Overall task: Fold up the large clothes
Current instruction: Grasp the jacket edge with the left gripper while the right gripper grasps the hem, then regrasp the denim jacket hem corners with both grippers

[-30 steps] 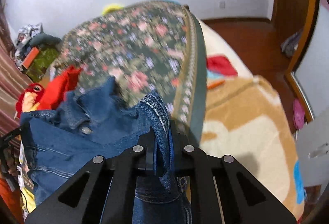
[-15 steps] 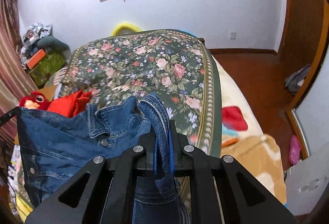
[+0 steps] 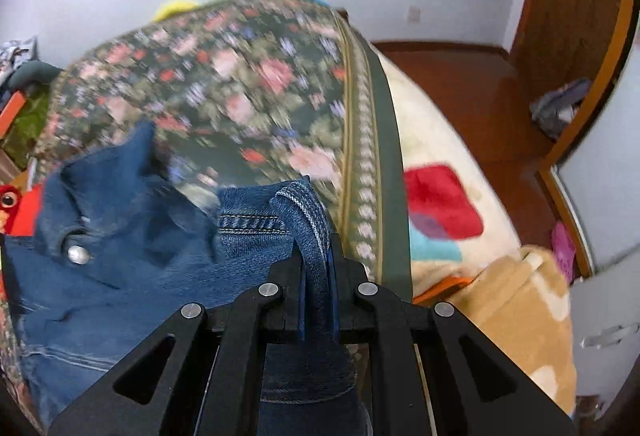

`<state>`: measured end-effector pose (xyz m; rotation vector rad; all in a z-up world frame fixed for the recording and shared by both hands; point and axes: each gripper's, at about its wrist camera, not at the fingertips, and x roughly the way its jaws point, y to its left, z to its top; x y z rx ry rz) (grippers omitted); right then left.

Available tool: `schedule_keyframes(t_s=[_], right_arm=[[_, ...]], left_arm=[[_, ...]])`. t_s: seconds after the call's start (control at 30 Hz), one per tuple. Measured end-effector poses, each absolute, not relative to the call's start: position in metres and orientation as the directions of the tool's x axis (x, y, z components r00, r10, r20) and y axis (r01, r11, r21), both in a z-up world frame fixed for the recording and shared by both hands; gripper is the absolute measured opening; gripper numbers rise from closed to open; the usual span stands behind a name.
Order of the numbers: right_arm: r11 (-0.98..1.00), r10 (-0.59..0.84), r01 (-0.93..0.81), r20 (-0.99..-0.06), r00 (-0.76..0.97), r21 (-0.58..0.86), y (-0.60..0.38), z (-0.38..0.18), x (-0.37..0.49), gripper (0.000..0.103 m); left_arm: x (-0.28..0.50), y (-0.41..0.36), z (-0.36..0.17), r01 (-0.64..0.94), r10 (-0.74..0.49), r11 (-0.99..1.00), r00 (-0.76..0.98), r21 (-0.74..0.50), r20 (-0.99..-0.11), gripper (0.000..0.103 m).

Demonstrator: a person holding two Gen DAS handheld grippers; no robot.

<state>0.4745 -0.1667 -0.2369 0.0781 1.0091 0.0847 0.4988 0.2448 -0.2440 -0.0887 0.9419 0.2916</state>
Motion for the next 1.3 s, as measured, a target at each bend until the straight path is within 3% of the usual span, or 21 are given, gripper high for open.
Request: schedule_keyframes(t_s=[0.23, 0.47, 0.53, 0.6, 0.77, 0.83, 1.0, 1.13, 1.3], right_arm=[[0.995, 0.097, -0.028, -0.861, 0.499, 0.096, -0.171, -0.254, 0.471, 0.015], [0.998, 0.054, -0.059, -0.867, 0.495, 0.029, -0.169, -0.226, 0.446, 0.017], [0.996, 0.089, -0.063, -0.857, 0.507, 0.066, -0.172, -0.215, 0.441, 0.018], [0.992, 0.124, -0.062, -0.845, 0.521, 0.107, -0.175, -0.198, 0.43, 0.024], [0.987, 0.163, -0.084, -0.791, 0.589, 0.14, -0.176, -0.152, 0.4, 0.038], [0.986, 0.164, -0.117, -0.77, 0.617, 0.116, -0.173, -0.132, 0.384, 0.043], [0.977, 0.153, -0.212, -0.721, 0.675, 0.009, -0.157, -0.104, 0.34, 0.068], [0.966, 0.16, -0.257, -0.717, 0.679, -0.028, -0.152, -0.102, 0.309, 0.079], [0.958, 0.155, -0.283, -0.748, 0.646, -0.047, -0.153, -0.119, 0.284, 0.08]], left_arm=[[0.5, 0.242, -0.264, -0.288, 0.23, 0.954, 0.507, 0.088, -0.831, 0.002], [0.485, 0.226, -0.236, -0.247, 0.199, 0.966, 0.517, 0.077, -0.833, 0.007], [0.476, 0.221, -0.221, -0.237, 0.197, 0.968, 0.537, 0.078, -0.82, 0.016], [0.464, 0.214, -0.202, -0.226, 0.191, 0.972, 0.571, 0.07, -0.799, 0.032], [0.433, 0.197, -0.162, -0.197, 0.184, 0.978, 0.635, 0.074, -0.75, 0.041], [0.417, 0.19, -0.147, -0.185, 0.179, 0.98, 0.655, 0.075, -0.734, 0.049], [0.38, 0.18, -0.122, -0.177, 0.176, 0.982, 0.694, 0.072, -0.699, 0.07], [0.352, 0.179, -0.115, -0.17, 0.145, 0.985, 0.698, 0.034, -0.701, 0.075], [0.316, 0.181, -0.124, -0.163, 0.089, 0.986, 0.68, -0.032, -0.728, 0.081]])
